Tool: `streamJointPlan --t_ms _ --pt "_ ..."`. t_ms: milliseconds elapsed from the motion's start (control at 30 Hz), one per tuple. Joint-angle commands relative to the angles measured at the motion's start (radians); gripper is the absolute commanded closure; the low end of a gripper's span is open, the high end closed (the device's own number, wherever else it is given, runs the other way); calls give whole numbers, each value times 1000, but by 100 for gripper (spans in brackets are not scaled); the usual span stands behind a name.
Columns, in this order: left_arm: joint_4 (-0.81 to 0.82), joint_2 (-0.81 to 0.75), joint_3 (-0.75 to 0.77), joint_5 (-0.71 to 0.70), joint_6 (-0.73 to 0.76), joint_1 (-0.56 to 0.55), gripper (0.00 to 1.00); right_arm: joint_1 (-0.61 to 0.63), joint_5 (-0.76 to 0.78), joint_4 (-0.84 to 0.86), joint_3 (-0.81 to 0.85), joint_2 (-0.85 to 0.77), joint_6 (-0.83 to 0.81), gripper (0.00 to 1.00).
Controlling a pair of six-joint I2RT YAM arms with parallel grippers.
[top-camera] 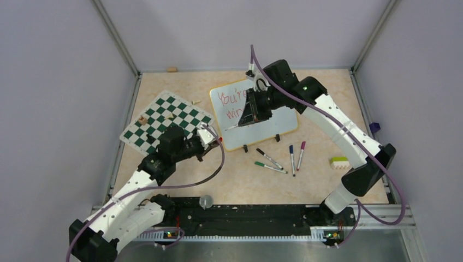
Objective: Write a sentence on the whiteboard
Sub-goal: Insert the whiteboard marker without the cap into the pen cap.
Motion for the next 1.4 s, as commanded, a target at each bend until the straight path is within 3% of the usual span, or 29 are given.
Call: streamJointPlan --t_ms 0,433,1367 --pt "36 27 59 29 142 -1 100 12 -89 -54 92 29 5 100" --pt "124 30 40 81 96 -2 100 28 -74 -79 88 62 -3 100" --pt "131 13 53 147 85 -2 100 28 -31 -70 71 54 -17 100"
